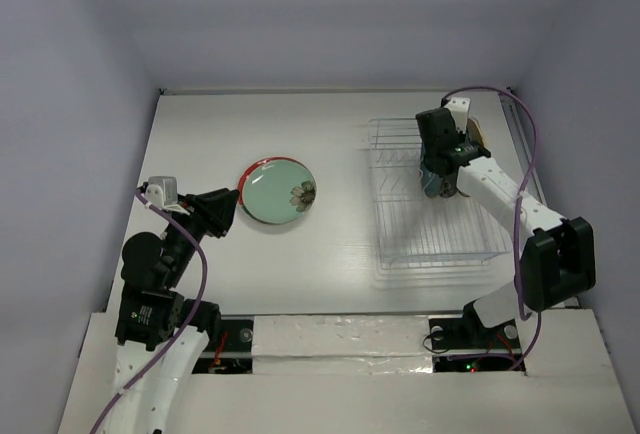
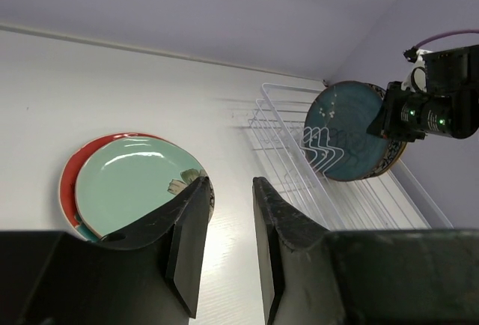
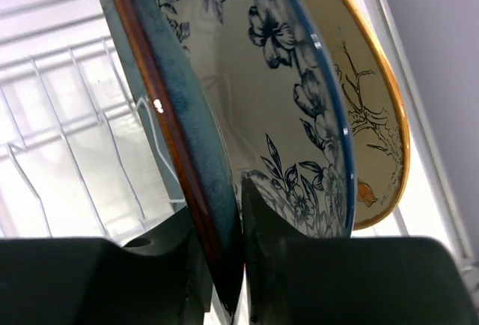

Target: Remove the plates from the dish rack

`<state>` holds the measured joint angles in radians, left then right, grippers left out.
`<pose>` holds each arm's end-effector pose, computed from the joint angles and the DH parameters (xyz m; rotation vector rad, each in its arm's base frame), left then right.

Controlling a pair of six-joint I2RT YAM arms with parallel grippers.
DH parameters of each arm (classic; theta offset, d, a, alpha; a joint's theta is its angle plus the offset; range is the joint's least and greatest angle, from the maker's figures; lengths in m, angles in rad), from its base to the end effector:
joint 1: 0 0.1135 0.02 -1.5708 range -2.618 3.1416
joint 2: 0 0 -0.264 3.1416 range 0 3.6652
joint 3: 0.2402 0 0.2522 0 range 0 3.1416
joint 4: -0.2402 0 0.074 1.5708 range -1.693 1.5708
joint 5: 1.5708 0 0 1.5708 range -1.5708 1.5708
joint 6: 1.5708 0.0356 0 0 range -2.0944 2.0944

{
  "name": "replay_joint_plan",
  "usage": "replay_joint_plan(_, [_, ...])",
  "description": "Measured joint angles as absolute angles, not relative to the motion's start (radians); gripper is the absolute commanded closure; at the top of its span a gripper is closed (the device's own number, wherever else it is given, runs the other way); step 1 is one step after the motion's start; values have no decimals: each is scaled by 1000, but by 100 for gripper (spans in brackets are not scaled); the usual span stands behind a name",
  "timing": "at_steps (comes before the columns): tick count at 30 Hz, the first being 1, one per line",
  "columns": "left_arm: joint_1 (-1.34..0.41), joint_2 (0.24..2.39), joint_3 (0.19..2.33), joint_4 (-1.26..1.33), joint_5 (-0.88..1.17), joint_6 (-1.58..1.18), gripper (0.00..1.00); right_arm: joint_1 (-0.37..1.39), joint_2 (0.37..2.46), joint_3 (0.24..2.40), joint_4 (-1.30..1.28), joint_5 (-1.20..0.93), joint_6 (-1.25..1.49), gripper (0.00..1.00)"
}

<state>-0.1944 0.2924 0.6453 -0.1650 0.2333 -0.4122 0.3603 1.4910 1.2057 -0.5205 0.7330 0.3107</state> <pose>0.0799 -0.0241 0.3509 0.0451 1.4197 -0.6647 0.3083 0.0907 0.2928 0.2790 2.1603 -0.4951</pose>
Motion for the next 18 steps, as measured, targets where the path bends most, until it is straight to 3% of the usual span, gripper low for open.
replay_joint_plan(6, [-194, 292, 645, -165, 236, -412, 73, 363, 1479, 1220, -559, 718, 252, 100])
replay_joint_plan(18, [-194, 292, 645, -164, 236, -412, 72, 376, 1346, 1370, -728, 737, 206, 100])
